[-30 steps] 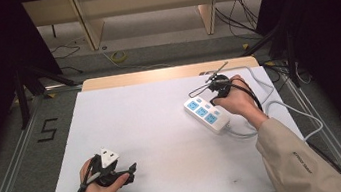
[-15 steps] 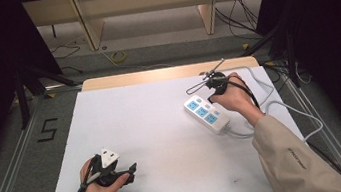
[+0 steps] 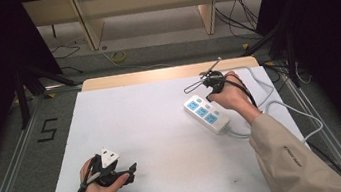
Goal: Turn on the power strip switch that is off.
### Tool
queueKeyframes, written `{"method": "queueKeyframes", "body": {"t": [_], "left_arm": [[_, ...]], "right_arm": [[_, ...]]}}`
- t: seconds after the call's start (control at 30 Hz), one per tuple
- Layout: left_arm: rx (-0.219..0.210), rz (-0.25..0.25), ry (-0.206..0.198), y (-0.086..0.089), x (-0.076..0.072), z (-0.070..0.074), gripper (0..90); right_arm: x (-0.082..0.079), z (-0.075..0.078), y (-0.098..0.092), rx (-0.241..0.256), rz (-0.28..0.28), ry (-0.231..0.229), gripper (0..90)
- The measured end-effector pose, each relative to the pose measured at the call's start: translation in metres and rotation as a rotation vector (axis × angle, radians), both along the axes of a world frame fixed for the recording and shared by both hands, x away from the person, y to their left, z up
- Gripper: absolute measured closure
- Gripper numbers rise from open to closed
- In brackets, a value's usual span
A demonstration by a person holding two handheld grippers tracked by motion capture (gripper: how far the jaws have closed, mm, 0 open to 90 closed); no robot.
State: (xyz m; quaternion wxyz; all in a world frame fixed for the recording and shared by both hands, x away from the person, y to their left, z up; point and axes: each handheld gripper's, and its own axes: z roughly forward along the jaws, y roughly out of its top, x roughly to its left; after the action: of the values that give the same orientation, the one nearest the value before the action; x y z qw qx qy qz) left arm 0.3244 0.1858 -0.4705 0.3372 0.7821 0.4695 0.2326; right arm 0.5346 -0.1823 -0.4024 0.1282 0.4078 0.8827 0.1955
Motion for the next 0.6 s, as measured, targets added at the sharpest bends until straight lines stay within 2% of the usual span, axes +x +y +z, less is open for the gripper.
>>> {"method": "queueKeyframes", "body": {"t": [0.6], "left_arm": [[-0.001,0.000,-0.003,0.000,0.000,0.000,17.5]], "right_arm": [[0.011,-0.002,0.007,-0.008,-0.001,0.007,90.0]]}}
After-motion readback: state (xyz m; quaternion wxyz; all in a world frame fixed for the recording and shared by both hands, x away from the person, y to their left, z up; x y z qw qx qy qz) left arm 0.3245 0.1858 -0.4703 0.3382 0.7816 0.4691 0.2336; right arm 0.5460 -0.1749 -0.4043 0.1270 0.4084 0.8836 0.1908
